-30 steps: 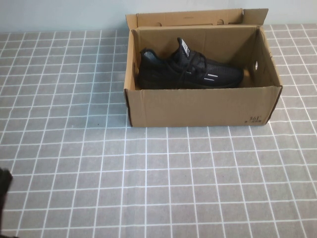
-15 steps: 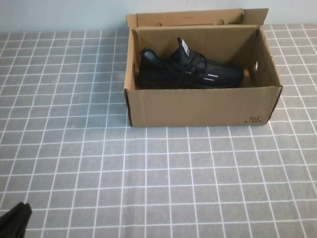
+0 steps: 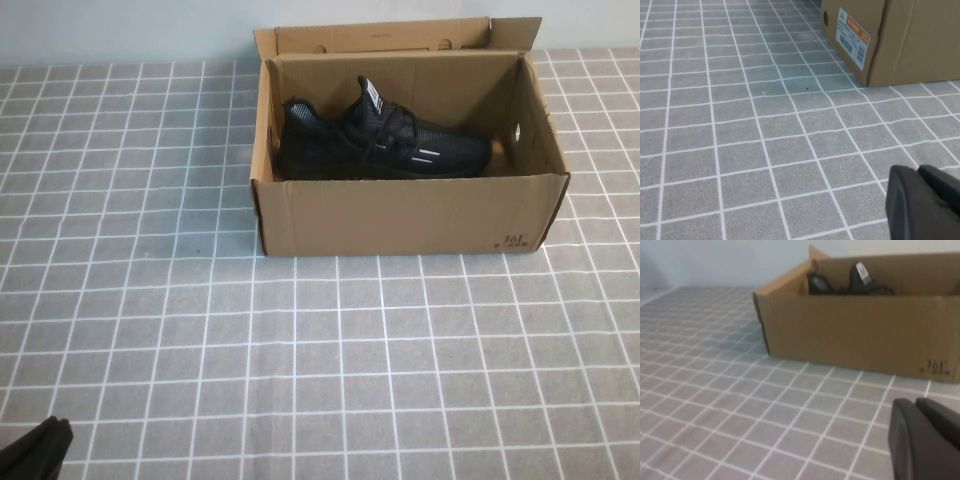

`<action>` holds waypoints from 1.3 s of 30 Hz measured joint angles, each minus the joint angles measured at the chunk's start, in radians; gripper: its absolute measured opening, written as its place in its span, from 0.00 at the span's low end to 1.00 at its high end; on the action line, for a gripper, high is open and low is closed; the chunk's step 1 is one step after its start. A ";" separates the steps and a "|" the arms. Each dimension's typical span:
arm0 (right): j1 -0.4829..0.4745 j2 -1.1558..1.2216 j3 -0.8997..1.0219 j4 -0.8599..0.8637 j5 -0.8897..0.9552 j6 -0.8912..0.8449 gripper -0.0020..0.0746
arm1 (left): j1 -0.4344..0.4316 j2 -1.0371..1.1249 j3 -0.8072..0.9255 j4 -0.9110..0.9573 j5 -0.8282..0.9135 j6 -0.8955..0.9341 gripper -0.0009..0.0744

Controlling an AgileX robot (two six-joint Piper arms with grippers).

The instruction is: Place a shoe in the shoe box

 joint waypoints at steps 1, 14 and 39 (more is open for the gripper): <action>0.000 0.000 0.012 0.000 0.002 0.000 0.01 | 0.000 0.000 0.000 0.000 0.000 0.000 0.01; -0.183 0.000 0.072 -0.064 -0.113 0.000 0.01 | 0.000 0.000 0.000 0.000 0.004 0.000 0.01; -0.428 -0.013 0.072 -0.038 0.125 0.002 0.01 | 0.000 0.000 0.000 0.000 0.004 0.000 0.01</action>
